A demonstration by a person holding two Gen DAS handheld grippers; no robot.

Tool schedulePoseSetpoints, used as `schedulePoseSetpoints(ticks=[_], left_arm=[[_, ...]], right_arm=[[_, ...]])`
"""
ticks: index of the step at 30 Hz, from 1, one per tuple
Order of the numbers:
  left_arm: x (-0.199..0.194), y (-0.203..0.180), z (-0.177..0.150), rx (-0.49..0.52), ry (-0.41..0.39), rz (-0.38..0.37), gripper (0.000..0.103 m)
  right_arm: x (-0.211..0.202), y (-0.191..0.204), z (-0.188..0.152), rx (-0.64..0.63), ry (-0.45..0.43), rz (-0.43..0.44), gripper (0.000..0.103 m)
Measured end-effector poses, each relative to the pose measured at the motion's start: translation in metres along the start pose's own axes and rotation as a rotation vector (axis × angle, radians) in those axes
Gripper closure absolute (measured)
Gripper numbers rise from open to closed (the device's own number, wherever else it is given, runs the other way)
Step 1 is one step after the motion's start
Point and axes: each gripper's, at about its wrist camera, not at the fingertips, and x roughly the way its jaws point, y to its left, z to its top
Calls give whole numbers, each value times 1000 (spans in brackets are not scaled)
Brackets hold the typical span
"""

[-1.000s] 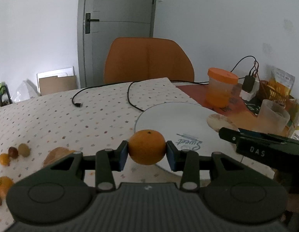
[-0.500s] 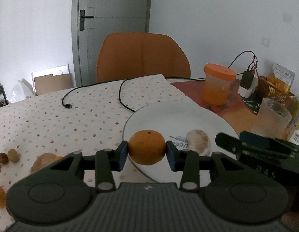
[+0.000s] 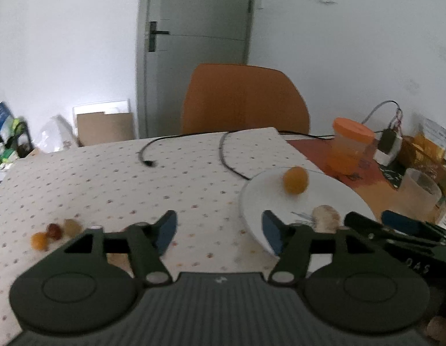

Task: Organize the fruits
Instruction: 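Carry the pomelo segment and orange to the white plate and release both, then move both tools back over the remaining fruit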

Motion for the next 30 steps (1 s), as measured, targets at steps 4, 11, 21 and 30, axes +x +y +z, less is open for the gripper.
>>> schedulePoseSetpoints(ticks=[4, 11, 21, 30], left_arm=[[-12, 24, 0, -32, -6, 31, 21], [-34, 62, 0, -116, -21, 120, 17], [-69, 94, -1, -150, -79, 163, 10], [-88, 129, -9, -221, -89, 203, 10]], right_arm=[[-3, 9, 2, 4, -7, 15, 0], [-3, 31, 4, -16, -12, 30, 0], [-5, 68, 5, -56, 5, 110, 0], [-3, 103, 3, -93, 20, 174, 0]])
